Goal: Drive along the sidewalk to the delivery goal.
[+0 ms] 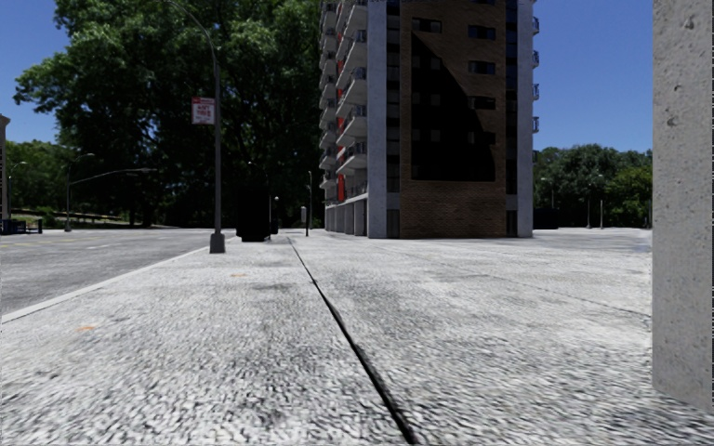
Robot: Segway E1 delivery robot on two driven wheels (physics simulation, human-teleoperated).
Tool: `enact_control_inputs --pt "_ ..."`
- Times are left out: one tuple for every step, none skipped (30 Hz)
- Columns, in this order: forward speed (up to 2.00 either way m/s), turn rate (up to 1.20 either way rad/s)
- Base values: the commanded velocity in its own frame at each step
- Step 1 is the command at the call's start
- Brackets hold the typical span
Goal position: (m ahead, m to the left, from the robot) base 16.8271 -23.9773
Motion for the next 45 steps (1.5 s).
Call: enact_control_inputs --pt "2.00 -0.67" --pt "2.00 -0.67" --pt "2.00 -0.67" --pt "2.00 -0.67" --pt "2.00 -0.67" --pt "2.00 -0.67" --pt "2.00 -0.67" --pt "2.00 -0.67" --pt "2.00 -0.67" --pt "2.00 -0.67" --pt "2.00 -0.67" --pt "2.00 -0.67" --pt "2.00 -0.67" --pt "2.00 -0.66" --pt "2.00 -0.65" --pt "2.00 -0.63" --pt "2.00 -0.63" --pt "2.00 -0.62" --pt "2.00 -0.59" --pt "2.00 -0.57" --pt "2.00 -0.56" --pt "2.00 -0.56" --pt "2.00 -0.55" --pt "2.00 -0.55" --pt "2.00 -0.55" --pt "2.00 -0.55" --pt "2.00 -0.55" --pt "2.00 -0.55" --pt "2.00 -0.55" --pt "2.00 -0.55" --pt "2.00 -0.55" --pt "2.00 -0.55" --pt "2.00 -0.55" --pt "2.00 -0.55" --pt "2.00 -0.55" --pt "2.00 -0.55" --pt "2.00 -0.55" --pt "2.00 -0.55" --pt "2.00 -0.55" --pt "2.00 -0.55" --pt "2.00 -0.55" --pt "2.00 -0.55" --pt "2.00 -0.55" --pt "2.00 -0.55" --pt "2.00 -0.54"
